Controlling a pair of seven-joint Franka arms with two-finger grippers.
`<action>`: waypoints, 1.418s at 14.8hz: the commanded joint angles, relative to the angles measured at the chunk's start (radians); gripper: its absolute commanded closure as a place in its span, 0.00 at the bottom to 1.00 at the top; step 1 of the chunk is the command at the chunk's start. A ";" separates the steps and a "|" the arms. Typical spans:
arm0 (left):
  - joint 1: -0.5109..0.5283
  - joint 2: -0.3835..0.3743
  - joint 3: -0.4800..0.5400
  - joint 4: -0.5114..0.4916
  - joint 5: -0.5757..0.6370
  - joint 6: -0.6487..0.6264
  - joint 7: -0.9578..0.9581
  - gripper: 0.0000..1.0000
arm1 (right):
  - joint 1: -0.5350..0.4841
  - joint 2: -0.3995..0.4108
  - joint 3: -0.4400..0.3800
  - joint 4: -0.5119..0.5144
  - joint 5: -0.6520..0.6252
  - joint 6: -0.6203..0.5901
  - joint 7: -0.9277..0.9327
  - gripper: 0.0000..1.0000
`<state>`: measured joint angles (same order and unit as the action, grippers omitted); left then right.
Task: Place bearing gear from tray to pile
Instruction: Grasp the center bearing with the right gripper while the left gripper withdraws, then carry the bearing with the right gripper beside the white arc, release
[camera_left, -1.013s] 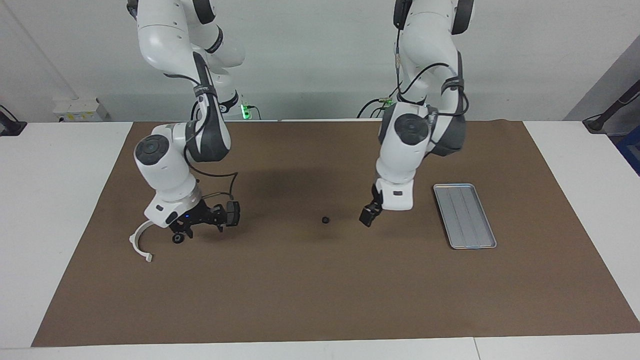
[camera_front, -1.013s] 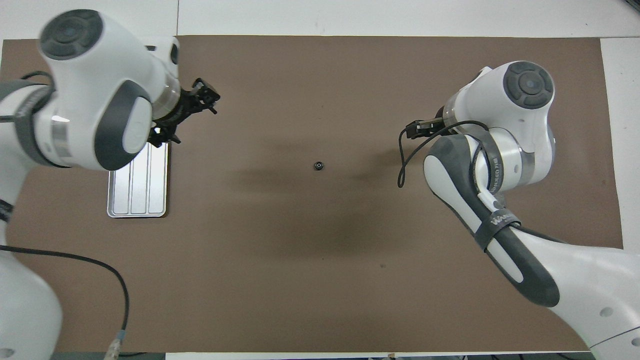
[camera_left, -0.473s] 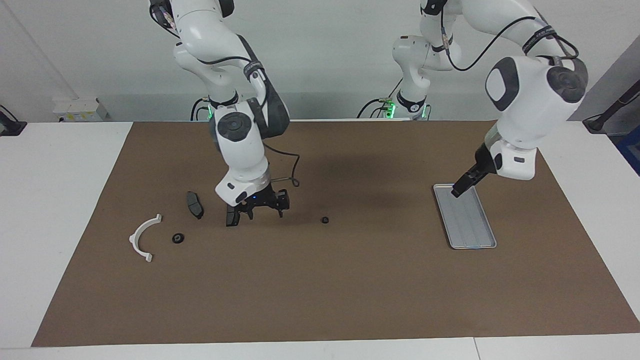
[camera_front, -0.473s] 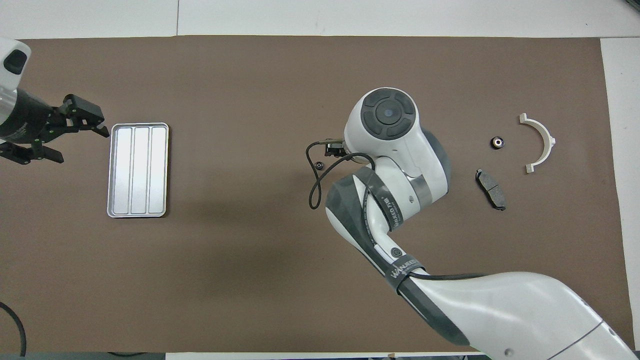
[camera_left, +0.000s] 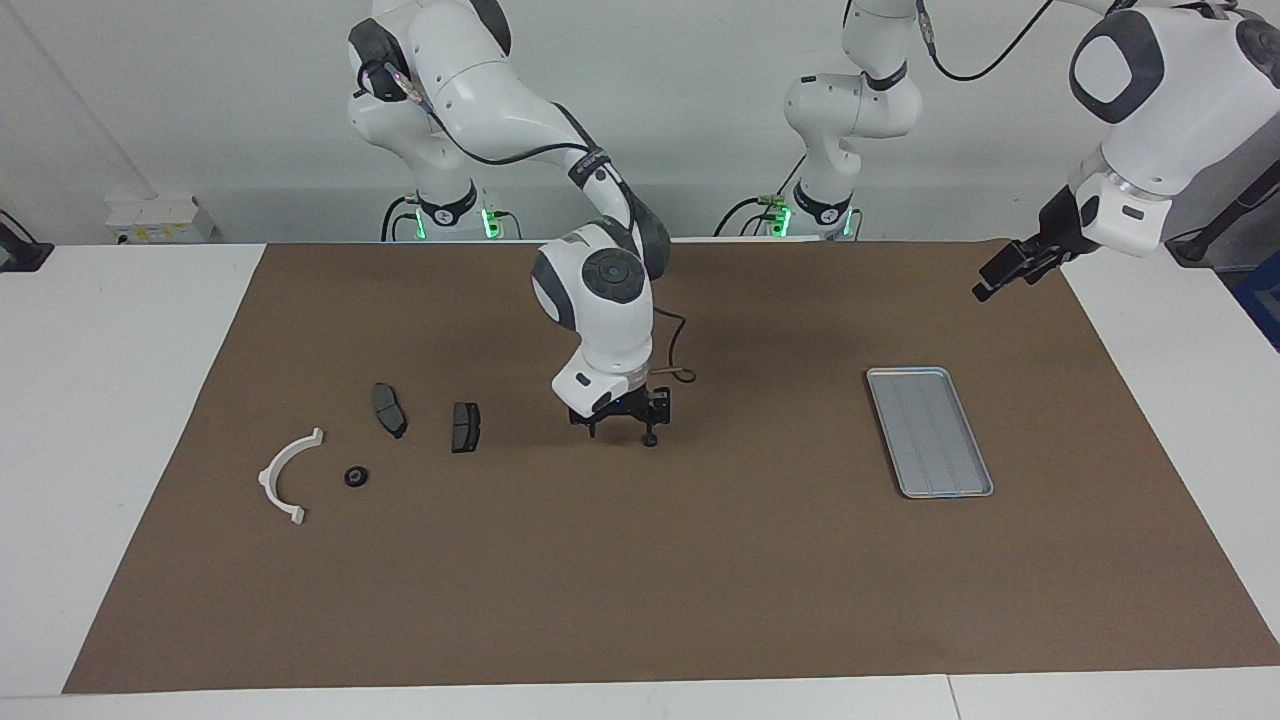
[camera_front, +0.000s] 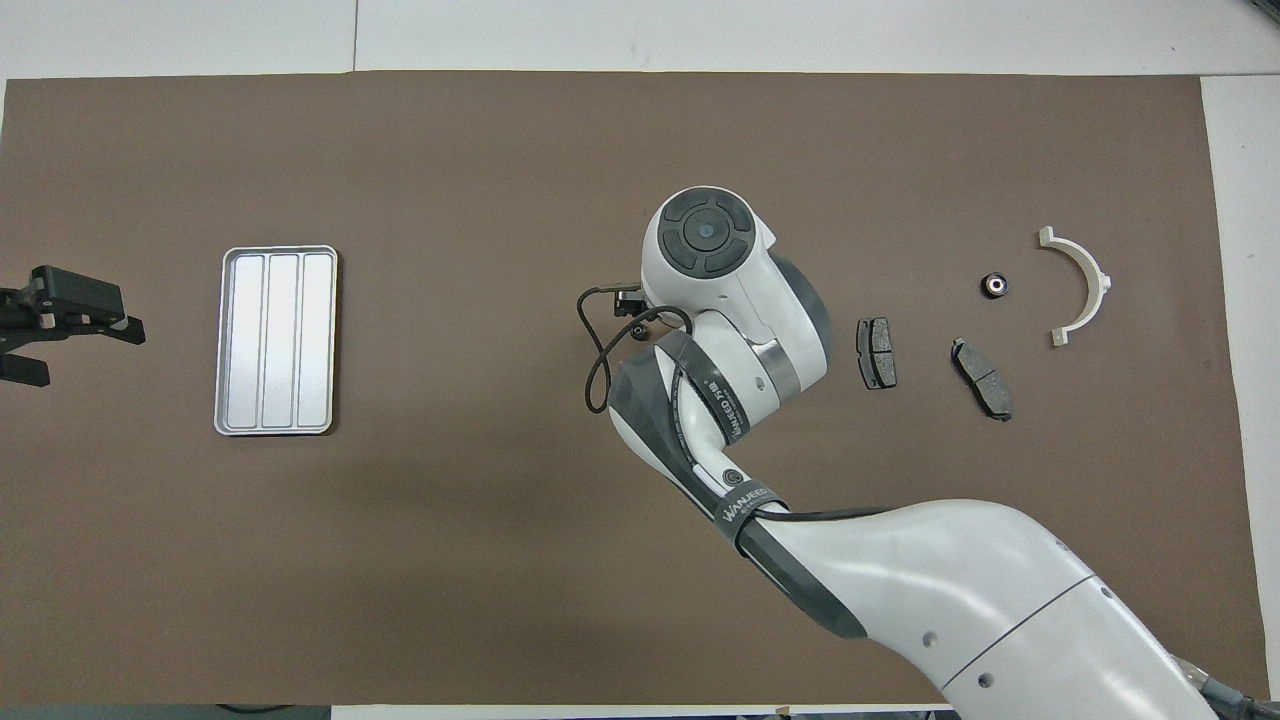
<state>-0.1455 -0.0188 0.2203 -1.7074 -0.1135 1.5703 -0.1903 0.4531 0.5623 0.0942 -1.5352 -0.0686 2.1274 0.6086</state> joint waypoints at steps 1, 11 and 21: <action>0.089 -0.049 -0.114 -0.080 0.041 0.005 0.046 0.00 | 0.030 0.040 0.004 0.041 -0.016 0.012 0.065 0.12; 0.161 -0.035 -0.216 -0.072 0.080 0.085 0.055 0.00 | 0.044 0.068 0.004 0.023 -0.019 0.131 0.076 0.13; 0.129 -0.009 -0.216 -0.058 0.104 0.086 0.054 0.00 | 0.041 0.068 0.004 -0.043 -0.017 0.192 0.069 0.29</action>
<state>-0.0087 -0.0148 -0.0004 -1.7528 -0.0273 1.6428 -0.1424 0.4997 0.6368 0.0903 -1.5569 -0.0687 2.2956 0.6641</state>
